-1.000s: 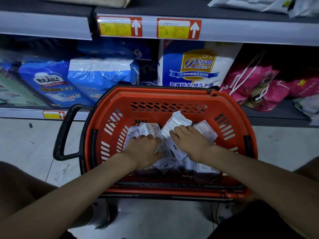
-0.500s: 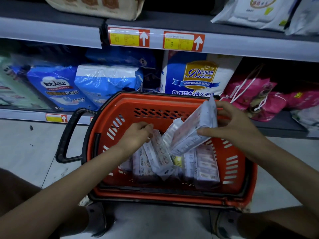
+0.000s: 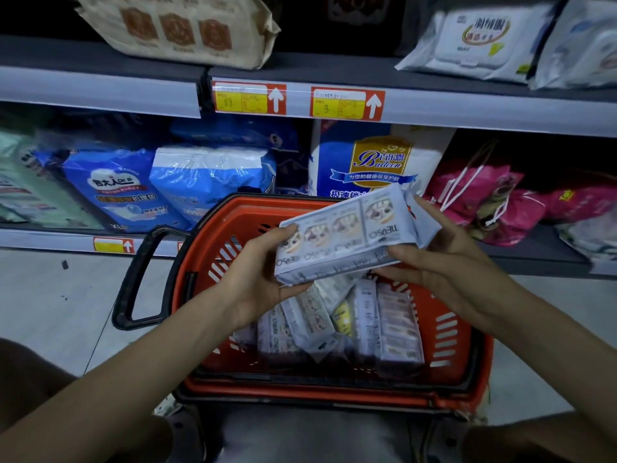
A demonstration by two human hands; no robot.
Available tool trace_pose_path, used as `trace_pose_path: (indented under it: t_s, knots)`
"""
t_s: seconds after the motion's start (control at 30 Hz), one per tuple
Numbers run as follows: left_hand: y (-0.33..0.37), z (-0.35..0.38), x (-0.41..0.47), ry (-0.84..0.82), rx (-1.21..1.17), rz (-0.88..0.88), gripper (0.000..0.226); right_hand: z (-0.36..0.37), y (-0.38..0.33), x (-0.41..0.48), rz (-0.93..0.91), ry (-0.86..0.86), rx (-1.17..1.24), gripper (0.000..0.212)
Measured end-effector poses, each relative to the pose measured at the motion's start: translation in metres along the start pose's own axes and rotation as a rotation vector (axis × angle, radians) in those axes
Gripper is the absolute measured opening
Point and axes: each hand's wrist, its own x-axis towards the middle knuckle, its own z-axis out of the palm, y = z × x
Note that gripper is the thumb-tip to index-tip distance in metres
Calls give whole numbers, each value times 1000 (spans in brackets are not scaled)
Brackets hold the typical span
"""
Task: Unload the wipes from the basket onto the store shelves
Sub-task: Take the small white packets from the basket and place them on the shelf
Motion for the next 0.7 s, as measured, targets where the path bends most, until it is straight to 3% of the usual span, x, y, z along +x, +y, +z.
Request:
trace_pose_path:
  t_s: [0.07, 0.17, 0.3, 0.37, 0.43, 0.53, 0.6, 0.7]
  knots:
    - [1, -1, -1, 16, -4, 32, 19, -1, 2, 1, 14, 28, 11, 84]
    - [4, -5, 0, 41, -20, 60, 41, -2, 2, 0, -4, -1, -157, 84]
    - [11, -6, -2, 64, 21, 125, 37, -6, 8, -1, 10, -55, -424, 117]
    - [15, -10, 0, 87, 82, 153, 36, -5, 12, -4, -77, -29, -743, 132]
    - [19, -13, 3, 111, 143, 162, 34, -9, 14, -8, -194, -8, -1251, 138]
    - [19, -15, 2, 125, 190, 132, 23, -20, 20, -2, -550, -68, -1709, 115]
    - [18, -14, 2, 98, 181, 94, 25, -25, 24, 1, -682, -180, -1728, 95]
    - [17, -11, 1, 48, 242, 59, 24, -25, 29, -1, -668, -300, -1684, 95]
